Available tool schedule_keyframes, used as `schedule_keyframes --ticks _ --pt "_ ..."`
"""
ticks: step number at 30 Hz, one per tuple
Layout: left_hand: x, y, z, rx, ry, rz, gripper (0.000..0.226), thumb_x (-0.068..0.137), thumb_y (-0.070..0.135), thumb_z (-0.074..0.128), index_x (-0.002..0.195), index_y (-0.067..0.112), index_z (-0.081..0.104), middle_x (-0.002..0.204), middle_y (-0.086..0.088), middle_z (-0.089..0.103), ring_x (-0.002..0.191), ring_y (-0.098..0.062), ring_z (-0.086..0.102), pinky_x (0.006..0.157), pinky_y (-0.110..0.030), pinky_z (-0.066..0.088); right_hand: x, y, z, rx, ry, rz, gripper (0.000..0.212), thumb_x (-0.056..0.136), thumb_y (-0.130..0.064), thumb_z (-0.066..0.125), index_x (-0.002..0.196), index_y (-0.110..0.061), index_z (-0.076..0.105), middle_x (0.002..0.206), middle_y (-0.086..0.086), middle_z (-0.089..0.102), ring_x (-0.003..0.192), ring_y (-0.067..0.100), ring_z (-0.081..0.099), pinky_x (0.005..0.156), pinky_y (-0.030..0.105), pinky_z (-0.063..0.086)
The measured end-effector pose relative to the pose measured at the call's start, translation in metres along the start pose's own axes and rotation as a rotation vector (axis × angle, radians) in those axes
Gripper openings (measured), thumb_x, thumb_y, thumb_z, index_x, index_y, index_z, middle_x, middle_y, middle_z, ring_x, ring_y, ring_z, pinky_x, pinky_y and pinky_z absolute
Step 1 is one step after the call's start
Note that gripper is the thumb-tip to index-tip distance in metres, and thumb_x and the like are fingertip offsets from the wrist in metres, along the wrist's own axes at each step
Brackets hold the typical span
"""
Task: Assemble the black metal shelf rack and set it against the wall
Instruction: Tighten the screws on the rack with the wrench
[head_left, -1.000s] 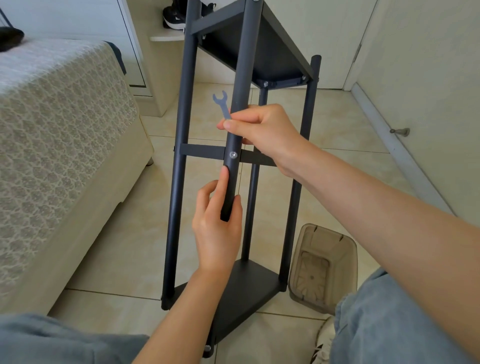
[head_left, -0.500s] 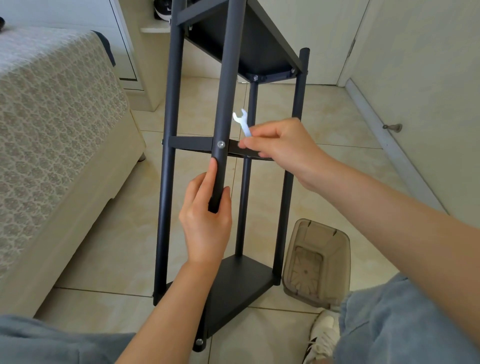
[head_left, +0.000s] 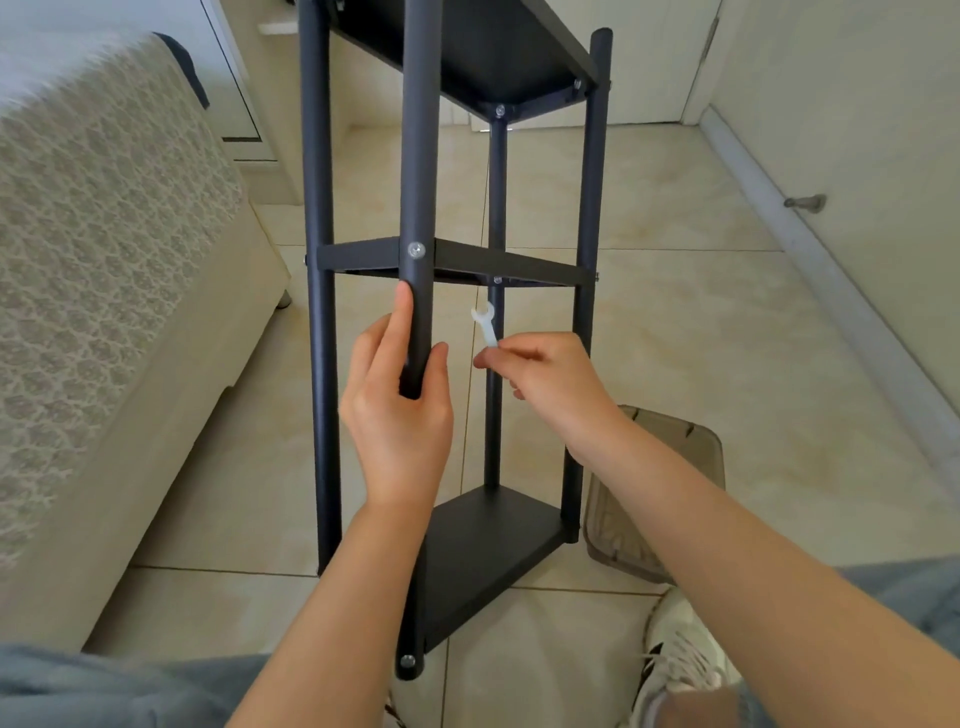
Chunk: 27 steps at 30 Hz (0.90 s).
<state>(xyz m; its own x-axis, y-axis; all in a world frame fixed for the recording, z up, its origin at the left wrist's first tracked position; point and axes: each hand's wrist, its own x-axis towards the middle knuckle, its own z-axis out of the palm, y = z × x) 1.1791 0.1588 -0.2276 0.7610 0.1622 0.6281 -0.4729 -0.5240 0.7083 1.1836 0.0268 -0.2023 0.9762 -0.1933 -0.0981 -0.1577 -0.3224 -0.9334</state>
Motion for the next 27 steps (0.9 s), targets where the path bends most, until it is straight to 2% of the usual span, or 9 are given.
schedule_keyframes --ticks 3,6,8,10,14,19,22,24,27 --pt "0.001 -0.003 0.0 -0.003 -0.012 -0.003 0.058 0.093 0.007 0.069 0.148 0.01 0.048 0.106 0.004 0.053 0.096 -0.003 0.054 0.084 -0.007 0.046 0.005 -0.005 0.006 -0.008 -0.008 -0.036 0.021 0.097 -0.019 0.059 0.1 -0.011 0.077 0.089 -0.002 0.068 0.084 0.009 0.059 0.081 0.024 0.048" --pt "0.003 -0.005 0.002 0.011 -0.009 0.01 0.058 0.093 0.004 0.068 0.148 0.007 0.047 0.103 0.004 0.049 0.09 0.006 0.05 0.081 -0.006 0.043 0.014 -0.012 0.01 -0.028 -0.033 -0.054 0.019 0.095 -0.016 0.06 0.096 -0.009 0.078 0.077 0.008 0.065 0.071 0.015 0.055 0.073 0.029 0.046" --pt "0.006 -0.007 0.001 0.031 -0.008 0.018 0.059 0.094 0.004 0.067 0.148 0.006 0.046 0.102 0.004 0.048 0.09 0.012 0.047 0.081 -0.005 0.041 0.021 -0.017 0.015 -0.029 -0.052 -0.029 0.016 0.092 -0.015 0.064 0.097 -0.009 0.078 0.067 -0.002 0.06 0.066 0.01 0.054 0.072 0.028 0.046" --pt "0.008 -0.011 0.0 0.038 -0.02 0.013 0.059 0.094 0.005 0.067 0.149 0.007 0.046 0.104 0.003 0.049 0.092 0.012 0.047 0.083 -0.005 0.041 0.026 -0.019 0.019 -0.008 -0.047 0.0 0.016 0.092 -0.015 0.065 0.098 -0.009 0.078 0.066 -0.008 0.058 0.063 0.008 0.055 0.073 0.028 0.048" --pt "0.008 -0.016 -0.001 0.041 -0.014 0.013 0.058 0.094 0.004 0.067 0.148 0.007 0.046 0.105 0.003 0.052 0.09 0.01 0.05 0.082 -0.005 0.041 0.03 -0.023 0.023 0.075 -0.036 -0.003 0.016 0.09 -0.017 0.066 0.093 -0.01 0.079 0.066 0.0 0.061 0.067 0.012 0.058 0.079 0.034 0.054" --pt "0.013 -0.024 -0.003 0.059 -0.015 0.014 0.058 0.094 0.005 0.067 0.148 0.008 0.046 0.103 0.003 0.054 0.088 0.01 0.049 0.082 -0.005 0.041 0.034 -0.031 0.031 0.091 -0.052 -0.05 0.016 0.092 -0.017 0.064 0.091 -0.013 0.079 0.064 -0.001 0.062 0.07 0.012 0.058 0.082 0.036 0.054" --pt "0.011 -0.024 -0.002 0.055 -0.008 0.017 0.058 0.093 0.003 0.067 0.147 0.006 0.047 0.101 0.004 0.052 0.086 0.008 0.049 0.08 -0.006 0.04 0.035 -0.032 0.032 0.072 -0.03 -0.116 0.017 0.093 -0.017 0.063 0.091 -0.012 0.079 0.062 -0.004 0.061 0.064 0.007 0.057 0.075 0.031 0.053" --pt "0.01 -0.025 -0.003 0.053 0.0 0.02 0.058 0.093 0.003 0.067 0.147 0.005 0.048 0.1 0.004 0.052 0.085 0.007 0.048 0.078 -0.006 0.04 0.036 -0.033 0.033 0.06 -0.024 -0.142 0.017 0.093 -0.016 0.063 0.089 -0.012 0.079 0.059 -0.008 0.058 0.056 0.001 0.053 0.068 0.024 0.047" --pt "0.011 -0.029 -0.005 0.066 0.015 0.02 0.058 0.092 0.002 0.068 0.146 0.004 0.048 0.095 0.004 0.049 0.079 0.004 0.045 0.074 -0.006 0.038 0.035 -0.033 0.034 0.046 -0.015 -0.152 0.02 0.091 -0.016 0.064 0.076 -0.017 0.077 0.056 -0.008 0.058 0.05 -0.001 0.05 0.064 0.022 0.045"
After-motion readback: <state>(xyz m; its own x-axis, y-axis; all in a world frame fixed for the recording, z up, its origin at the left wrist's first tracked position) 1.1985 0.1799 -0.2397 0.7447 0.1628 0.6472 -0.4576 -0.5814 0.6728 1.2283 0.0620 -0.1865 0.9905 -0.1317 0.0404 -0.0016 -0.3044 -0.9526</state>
